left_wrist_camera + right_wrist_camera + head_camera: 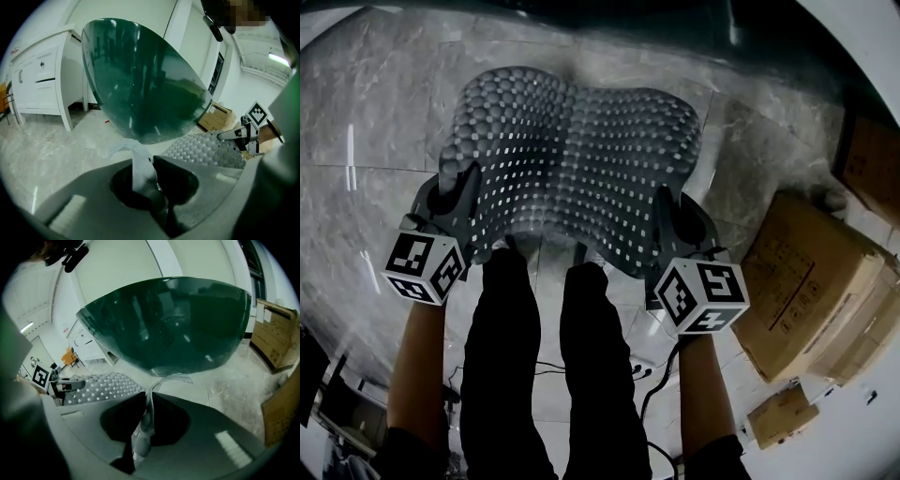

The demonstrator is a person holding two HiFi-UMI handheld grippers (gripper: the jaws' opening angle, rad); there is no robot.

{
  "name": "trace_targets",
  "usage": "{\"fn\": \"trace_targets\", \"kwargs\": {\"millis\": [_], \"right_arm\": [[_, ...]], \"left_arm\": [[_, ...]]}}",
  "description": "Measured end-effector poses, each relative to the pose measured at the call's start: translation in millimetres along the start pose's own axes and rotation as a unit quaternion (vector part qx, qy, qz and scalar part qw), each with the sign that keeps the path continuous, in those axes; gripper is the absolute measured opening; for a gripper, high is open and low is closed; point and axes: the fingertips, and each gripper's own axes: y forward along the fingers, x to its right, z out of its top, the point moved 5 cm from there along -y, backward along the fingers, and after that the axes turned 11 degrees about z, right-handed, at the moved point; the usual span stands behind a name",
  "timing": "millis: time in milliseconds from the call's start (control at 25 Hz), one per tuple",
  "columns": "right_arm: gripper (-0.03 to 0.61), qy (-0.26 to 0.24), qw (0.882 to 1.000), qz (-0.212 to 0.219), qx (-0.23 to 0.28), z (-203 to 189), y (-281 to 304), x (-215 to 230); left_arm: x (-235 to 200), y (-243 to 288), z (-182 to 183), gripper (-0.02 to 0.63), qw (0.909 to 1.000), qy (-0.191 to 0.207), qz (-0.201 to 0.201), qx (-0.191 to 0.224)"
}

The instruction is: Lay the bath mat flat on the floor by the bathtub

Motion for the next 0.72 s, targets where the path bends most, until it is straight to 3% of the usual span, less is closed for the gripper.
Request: {"fn": "trace_targets", "kwargs": {"millis": [720], "right_arm": [[0.055, 0.011, 0.999, 0.035, 0.014, -13, -10, 15]], "left_arm": [[15, -19, 6, 0.020, 0.9984, 0.053, 0.020, 0.004]]}}
